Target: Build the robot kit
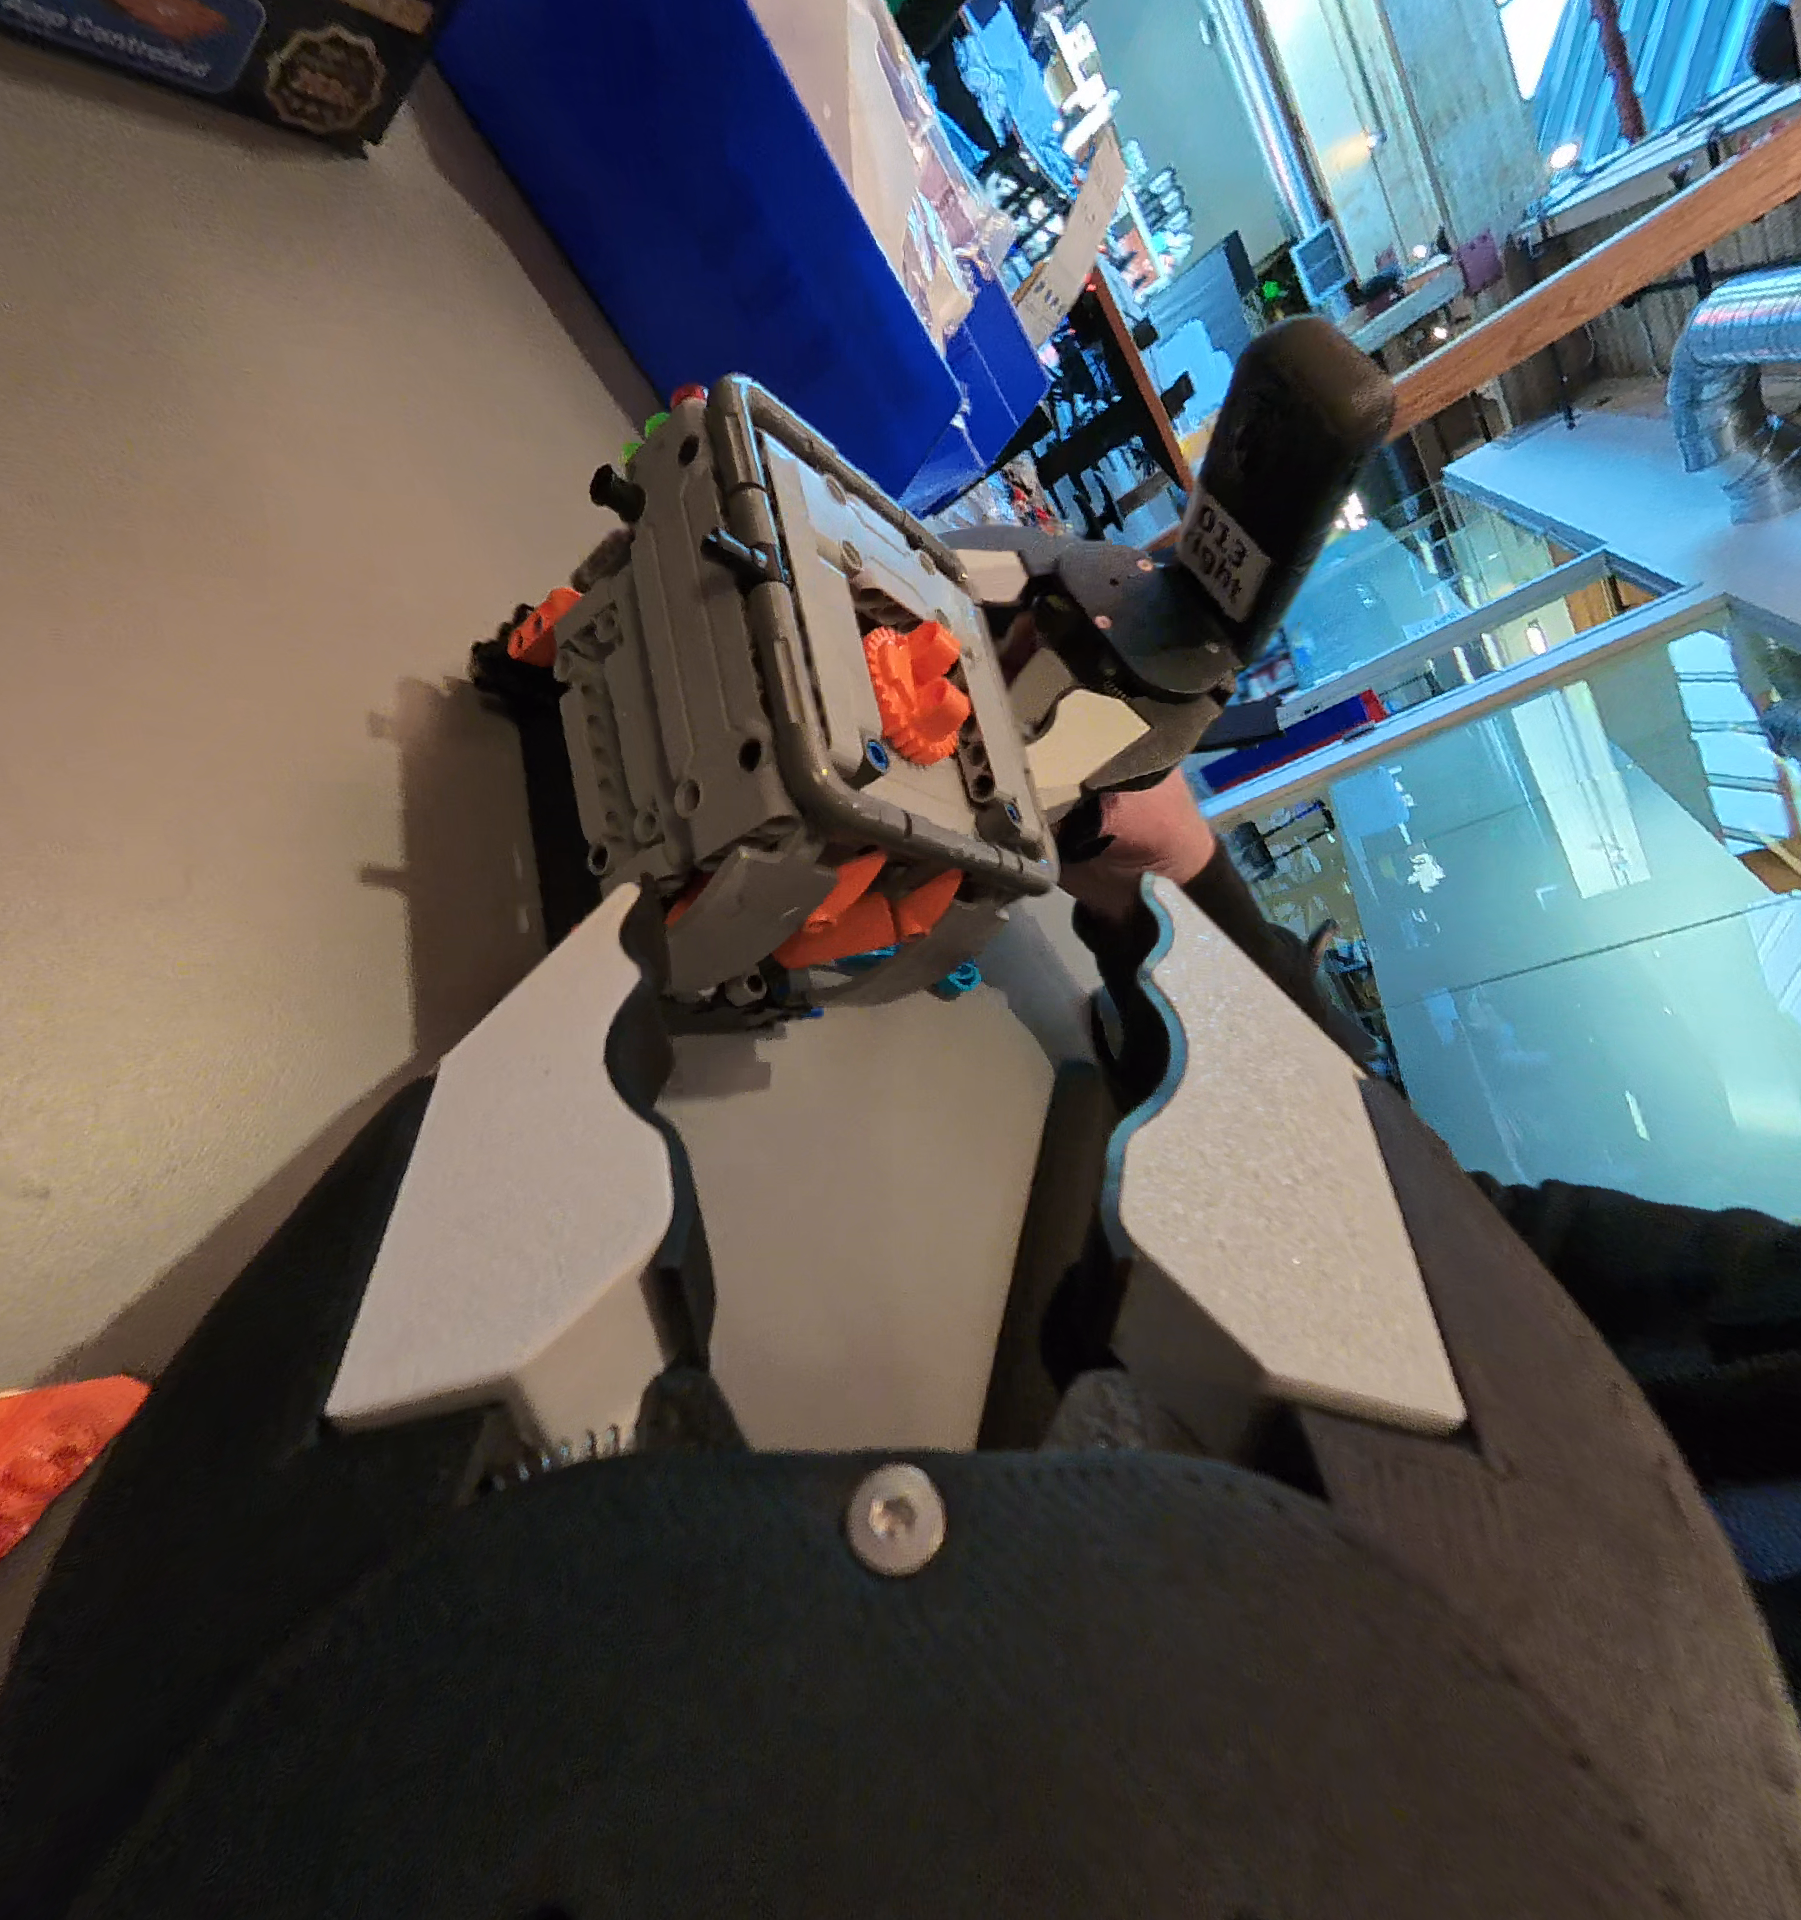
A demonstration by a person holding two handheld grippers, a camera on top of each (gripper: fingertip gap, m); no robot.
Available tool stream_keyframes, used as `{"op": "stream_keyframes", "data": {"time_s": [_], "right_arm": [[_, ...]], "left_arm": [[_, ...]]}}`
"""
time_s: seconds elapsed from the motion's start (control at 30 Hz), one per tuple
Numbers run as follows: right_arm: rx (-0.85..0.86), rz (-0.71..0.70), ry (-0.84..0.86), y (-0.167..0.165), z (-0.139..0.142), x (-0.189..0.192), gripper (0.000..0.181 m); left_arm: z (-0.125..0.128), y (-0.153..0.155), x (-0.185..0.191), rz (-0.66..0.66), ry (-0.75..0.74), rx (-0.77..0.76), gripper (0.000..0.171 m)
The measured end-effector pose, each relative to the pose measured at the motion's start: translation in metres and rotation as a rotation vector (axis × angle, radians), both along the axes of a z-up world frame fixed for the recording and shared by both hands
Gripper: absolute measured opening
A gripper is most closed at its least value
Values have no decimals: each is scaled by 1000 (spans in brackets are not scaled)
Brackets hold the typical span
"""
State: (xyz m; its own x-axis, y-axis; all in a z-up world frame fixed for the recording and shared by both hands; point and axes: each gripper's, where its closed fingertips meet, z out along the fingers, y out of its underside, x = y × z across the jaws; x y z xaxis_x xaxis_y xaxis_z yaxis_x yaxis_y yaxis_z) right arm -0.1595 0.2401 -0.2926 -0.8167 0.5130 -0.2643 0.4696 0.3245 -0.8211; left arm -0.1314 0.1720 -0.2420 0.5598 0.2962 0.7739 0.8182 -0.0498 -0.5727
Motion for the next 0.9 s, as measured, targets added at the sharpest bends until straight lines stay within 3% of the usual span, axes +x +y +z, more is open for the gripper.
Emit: {"op": "stream_keyframes", "data": {"time_s": [0.1,0.13,0.2,0.27,0.4,0.47,0.63,0.73,0.9], "right_arm": [[-14,92,-2,-10,0,8,68],[-8,107,-3,-13,0,11,72],[11,99,-9,-16,-1,15,70],[39,85,-23,-16,-2,22,55],[80,9,-20,-22,-4,35,62],[96,-16,-31,-24,-5,41,54],[134,-12,-44,-25,-5,56,54],[96,-10,-13,-24,6,53,61],[70,12,-14,-24,11,49,53]], "left_arm": [[-1,4,-8,23,-2,14,80],[-2,5,-10,29,-2,14,79],[-9,9,-14,14,-15,-7,80],[-11,13,-17,-3,-29,8,81],[-15,19,-25,-50,-29,-3,83],[-16,20,-30,-82,-30,-4,83],[-9,14,-37,-135,-4,-5,83],[8,0,-29,-120,62,3,83],[3,-18,8,-93,115,-79,87]]}}
